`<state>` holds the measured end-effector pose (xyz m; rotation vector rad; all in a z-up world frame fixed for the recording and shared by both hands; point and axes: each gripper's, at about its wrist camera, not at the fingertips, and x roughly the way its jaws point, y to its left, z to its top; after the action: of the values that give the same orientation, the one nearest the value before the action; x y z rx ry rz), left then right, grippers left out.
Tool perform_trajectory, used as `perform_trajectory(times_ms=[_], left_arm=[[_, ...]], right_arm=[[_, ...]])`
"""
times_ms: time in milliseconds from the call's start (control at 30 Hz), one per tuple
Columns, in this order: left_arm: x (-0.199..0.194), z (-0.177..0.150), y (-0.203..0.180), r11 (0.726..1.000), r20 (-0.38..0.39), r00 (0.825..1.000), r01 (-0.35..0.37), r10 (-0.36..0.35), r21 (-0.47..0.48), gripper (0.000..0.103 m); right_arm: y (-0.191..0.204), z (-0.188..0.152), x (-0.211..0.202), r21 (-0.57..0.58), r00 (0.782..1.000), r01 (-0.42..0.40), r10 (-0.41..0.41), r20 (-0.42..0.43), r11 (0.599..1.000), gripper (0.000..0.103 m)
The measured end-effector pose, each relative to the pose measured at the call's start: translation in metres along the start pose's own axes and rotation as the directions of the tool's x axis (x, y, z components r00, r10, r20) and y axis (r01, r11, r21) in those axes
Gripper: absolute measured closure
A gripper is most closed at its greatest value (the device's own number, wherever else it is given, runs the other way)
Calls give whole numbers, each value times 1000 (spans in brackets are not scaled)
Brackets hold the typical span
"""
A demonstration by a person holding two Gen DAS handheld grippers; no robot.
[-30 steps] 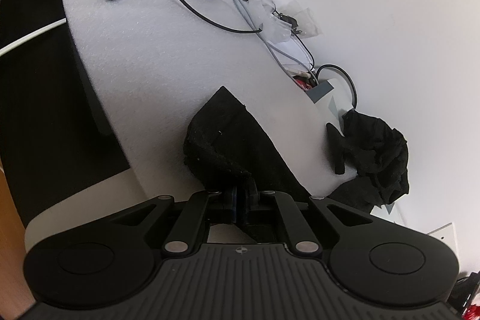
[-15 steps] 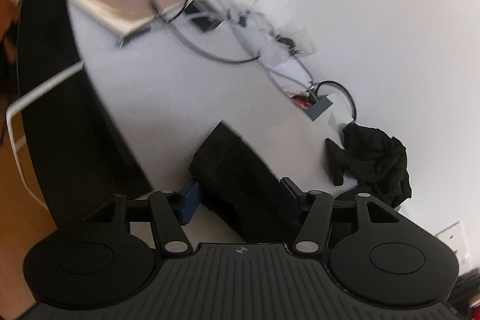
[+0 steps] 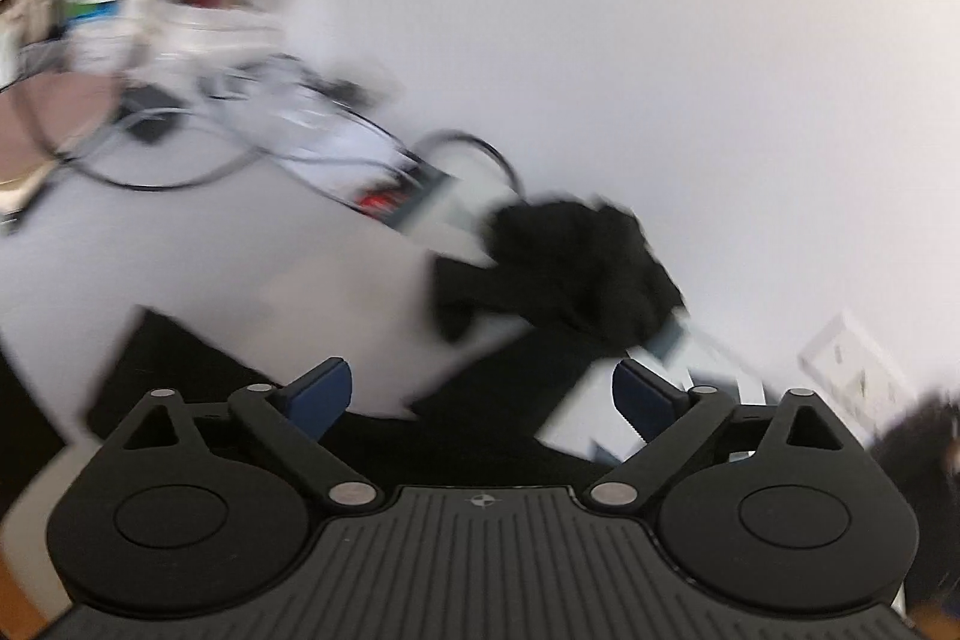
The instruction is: Fold clothes
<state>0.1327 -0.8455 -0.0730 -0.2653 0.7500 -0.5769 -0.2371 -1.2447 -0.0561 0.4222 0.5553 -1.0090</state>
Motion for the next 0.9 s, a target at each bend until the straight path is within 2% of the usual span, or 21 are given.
perform_trajectory(times_ms=[167,233,333,433,500,567,800,900], left_arm=[[37,-35,-49,991,-93,996,11,1,131,7],[51,-48,-66,987,-119,992,-11,31,163,7],[68,-66,-88,978,-143,985,-69,98,197,7],[78,-77,-108,970,-156,976,-118,154,214,7],[80,-83,-121,961,-156,970,-145,185,236,7],[85,-90,-135,946,-159,964,-164,214,280,5],[90,-108,-147,903,-165,946,-201,280,379,4],[91,-112,-141,898,-166,941,-212,294,385,4]], right_arm=[[-38,12,5,-91,999,-17,14,-31,996,1],[-47,7,15,-147,998,-32,23,-64,989,1],[-57,-7,34,-238,989,-93,62,-132,967,10],[-57,-17,44,-292,982,-147,103,-161,945,20],[-56,-23,50,-324,976,-182,129,-178,929,33],[-56,-30,57,-355,968,-217,154,-196,910,37],[-54,-51,79,-453,935,-336,234,-266,826,40],[-58,-55,84,-443,929,-352,251,-271,824,42]])
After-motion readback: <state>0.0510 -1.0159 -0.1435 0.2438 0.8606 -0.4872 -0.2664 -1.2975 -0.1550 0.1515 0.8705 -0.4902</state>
